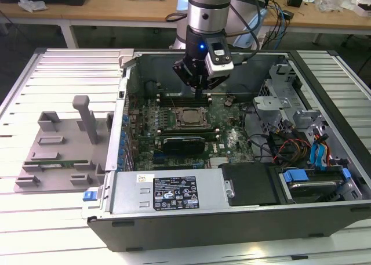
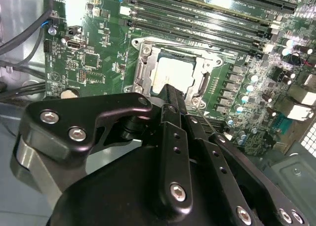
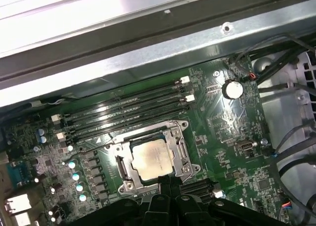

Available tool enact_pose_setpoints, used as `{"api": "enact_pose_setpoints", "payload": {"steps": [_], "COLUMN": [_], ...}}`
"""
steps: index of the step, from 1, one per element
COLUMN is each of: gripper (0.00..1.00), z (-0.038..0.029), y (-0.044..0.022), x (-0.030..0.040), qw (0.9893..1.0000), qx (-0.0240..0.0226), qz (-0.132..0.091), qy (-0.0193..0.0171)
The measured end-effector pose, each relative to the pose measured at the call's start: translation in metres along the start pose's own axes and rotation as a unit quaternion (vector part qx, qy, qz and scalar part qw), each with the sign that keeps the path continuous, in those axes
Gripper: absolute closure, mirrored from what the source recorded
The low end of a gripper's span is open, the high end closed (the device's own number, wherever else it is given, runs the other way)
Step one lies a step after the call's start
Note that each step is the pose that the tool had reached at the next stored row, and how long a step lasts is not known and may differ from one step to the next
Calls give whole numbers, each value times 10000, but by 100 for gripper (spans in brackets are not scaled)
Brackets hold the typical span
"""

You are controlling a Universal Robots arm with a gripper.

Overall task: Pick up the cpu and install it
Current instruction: 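Install the first cpu locking lever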

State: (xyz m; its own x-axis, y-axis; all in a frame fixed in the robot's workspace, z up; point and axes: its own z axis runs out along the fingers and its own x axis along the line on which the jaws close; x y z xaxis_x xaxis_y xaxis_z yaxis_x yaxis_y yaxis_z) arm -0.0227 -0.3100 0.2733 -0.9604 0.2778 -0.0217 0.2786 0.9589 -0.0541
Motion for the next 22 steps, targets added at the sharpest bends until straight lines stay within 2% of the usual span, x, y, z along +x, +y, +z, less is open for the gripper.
{"api": "enact_pose_setpoints", "payload": {"steps": [6,14,22], "gripper": [89,89,89], "z": [0,0,0], "y": [0,0,0], "x": [0,0,0], "qw": [9997,9987,9968], "qx": [-5,-11,-17], "qz": [-233,-509,-797], "qy": [-13,-28,-43]}}
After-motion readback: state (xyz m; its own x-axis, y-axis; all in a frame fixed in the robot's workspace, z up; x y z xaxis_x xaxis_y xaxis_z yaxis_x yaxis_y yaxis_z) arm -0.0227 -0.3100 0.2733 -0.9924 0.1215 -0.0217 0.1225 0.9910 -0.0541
